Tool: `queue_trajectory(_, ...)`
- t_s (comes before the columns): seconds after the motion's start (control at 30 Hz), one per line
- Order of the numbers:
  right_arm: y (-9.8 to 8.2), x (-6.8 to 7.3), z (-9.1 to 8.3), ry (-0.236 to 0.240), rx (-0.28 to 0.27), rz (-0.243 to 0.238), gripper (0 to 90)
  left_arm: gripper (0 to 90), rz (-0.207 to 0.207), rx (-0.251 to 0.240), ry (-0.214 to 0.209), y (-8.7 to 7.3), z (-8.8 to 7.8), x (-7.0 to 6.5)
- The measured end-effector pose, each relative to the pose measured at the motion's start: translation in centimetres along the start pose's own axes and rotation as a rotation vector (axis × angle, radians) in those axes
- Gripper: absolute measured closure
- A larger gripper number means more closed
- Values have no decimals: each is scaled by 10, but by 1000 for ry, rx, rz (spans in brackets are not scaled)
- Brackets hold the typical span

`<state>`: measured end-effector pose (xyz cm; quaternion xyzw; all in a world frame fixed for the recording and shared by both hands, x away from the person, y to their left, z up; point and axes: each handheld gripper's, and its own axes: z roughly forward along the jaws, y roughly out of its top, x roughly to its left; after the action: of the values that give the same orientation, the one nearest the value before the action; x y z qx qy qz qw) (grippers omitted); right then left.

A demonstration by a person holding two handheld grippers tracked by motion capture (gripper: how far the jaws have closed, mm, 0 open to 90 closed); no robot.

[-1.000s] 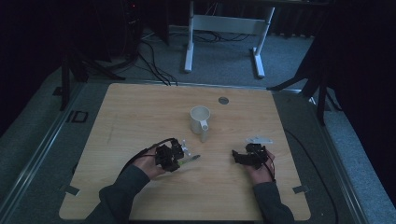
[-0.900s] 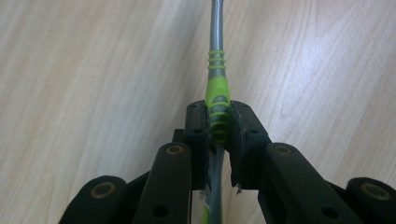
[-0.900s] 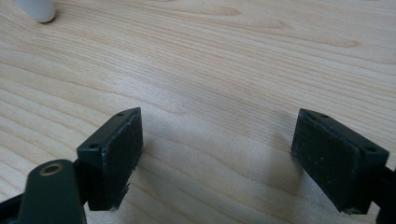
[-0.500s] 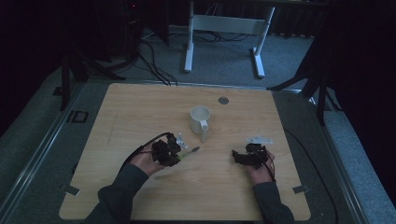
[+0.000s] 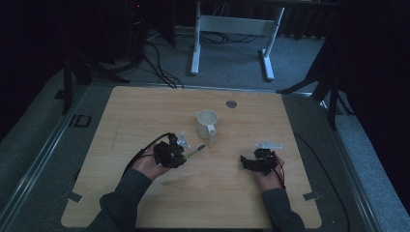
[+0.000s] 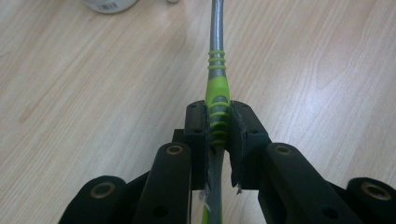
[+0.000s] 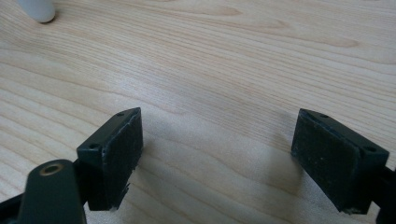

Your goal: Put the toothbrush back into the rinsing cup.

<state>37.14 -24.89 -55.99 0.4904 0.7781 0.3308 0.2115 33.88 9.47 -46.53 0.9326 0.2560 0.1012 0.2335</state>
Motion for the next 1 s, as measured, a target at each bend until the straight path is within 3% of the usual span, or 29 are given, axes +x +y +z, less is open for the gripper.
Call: queue_trajectory(1.0, 0, 0, 0, 1, 1, 3, 163, 788, -98, -167, 55, 2, -20, 9)
